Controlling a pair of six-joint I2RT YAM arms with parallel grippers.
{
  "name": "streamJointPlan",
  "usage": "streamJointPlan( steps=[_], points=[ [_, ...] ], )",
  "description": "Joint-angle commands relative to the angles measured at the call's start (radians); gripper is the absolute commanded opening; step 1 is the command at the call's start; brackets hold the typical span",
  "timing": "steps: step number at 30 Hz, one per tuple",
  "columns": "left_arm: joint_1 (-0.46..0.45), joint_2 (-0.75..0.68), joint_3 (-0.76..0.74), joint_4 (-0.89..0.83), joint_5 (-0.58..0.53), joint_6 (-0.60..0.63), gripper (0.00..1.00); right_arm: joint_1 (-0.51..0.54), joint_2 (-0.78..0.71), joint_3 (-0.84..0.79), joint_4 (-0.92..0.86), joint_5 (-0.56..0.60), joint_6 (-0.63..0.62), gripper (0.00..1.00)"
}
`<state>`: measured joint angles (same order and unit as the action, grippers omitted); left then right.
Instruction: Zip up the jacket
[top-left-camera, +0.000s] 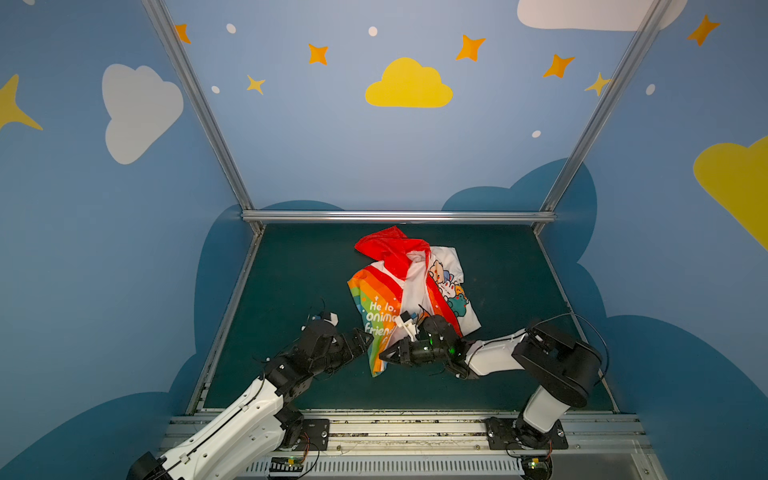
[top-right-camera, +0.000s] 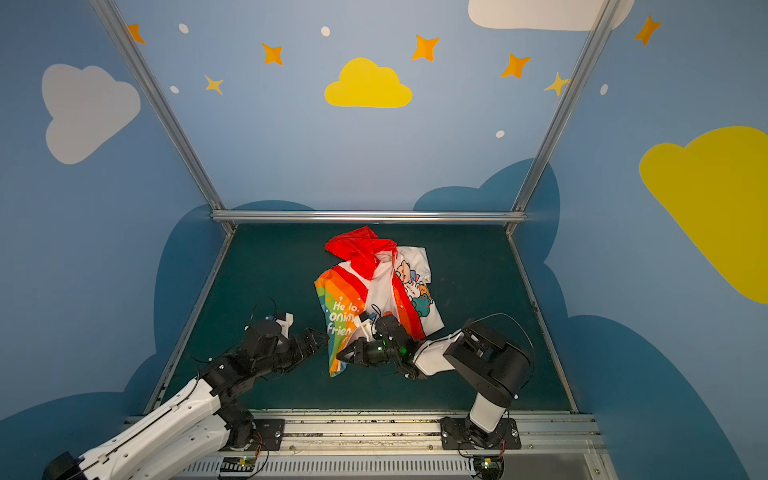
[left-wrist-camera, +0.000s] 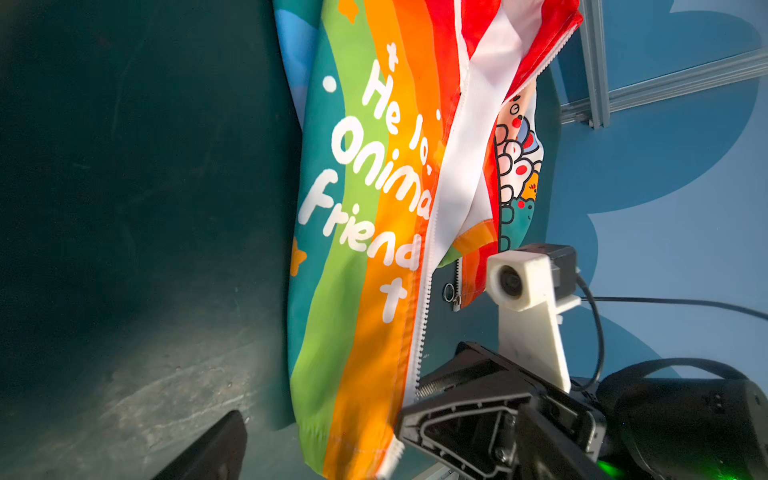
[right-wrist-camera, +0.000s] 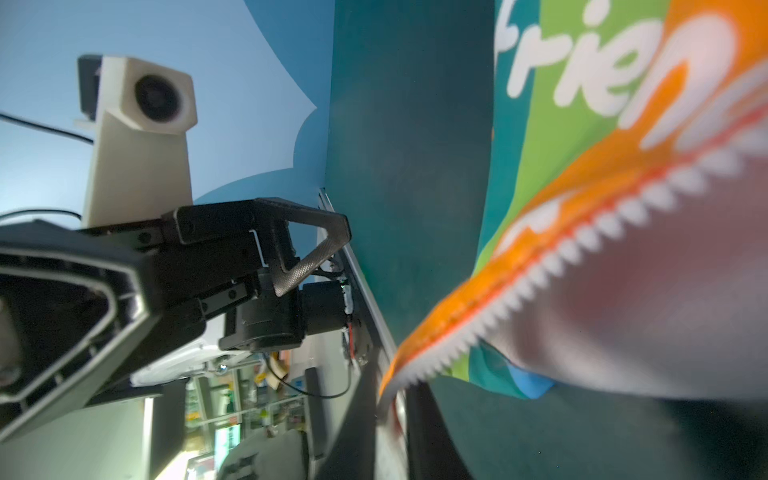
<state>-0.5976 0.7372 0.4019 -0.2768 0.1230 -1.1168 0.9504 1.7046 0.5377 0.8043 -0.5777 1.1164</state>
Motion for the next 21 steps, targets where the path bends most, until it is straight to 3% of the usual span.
streamJointPlan(
  steps=[1,8,10,12,13,16,21],
  points=[
    [-0.012,-0.01,0.03,-0.047,-0.006,-0.019,0.99,-0.011,0.005,-0.018,-0.01,0.022,0.0,0.0],
    [-0.077,-0.011,0.092,-0.032,-0.062,-0.01,0.99,-0.029,-0.045,0.017,-0.064,0.014,-0.038,0.0],
    [-0.117,0.01,0.055,0.103,-0.068,-0.091,0.99,-0.043,-0.068,0.034,-0.063,0.014,-0.052,0.0],
    [-0.206,0.055,-0.057,0.411,-0.12,-0.241,0.99,-0.067,-0.086,0.09,-0.135,0.006,-0.089,0.0],
    [-0.238,0.07,-0.06,0.437,-0.157,-0.255,0.99,-0.079,-0.088,0.125,-0.188,0.0,-0.111,0.0],
    [-0.31,0.08,0.048,0.285,-0.276,-0.194,0.99,-0.104,-0.098,0.212,-0.291,-0.001,-0.166,0.0],
    [-0.323,0.106,0.103,0.292,-0.276,-0.199,0.99,-0.125,-0.092,0.232,-0.302,0.006,-0.175,0.0]
  ],
)
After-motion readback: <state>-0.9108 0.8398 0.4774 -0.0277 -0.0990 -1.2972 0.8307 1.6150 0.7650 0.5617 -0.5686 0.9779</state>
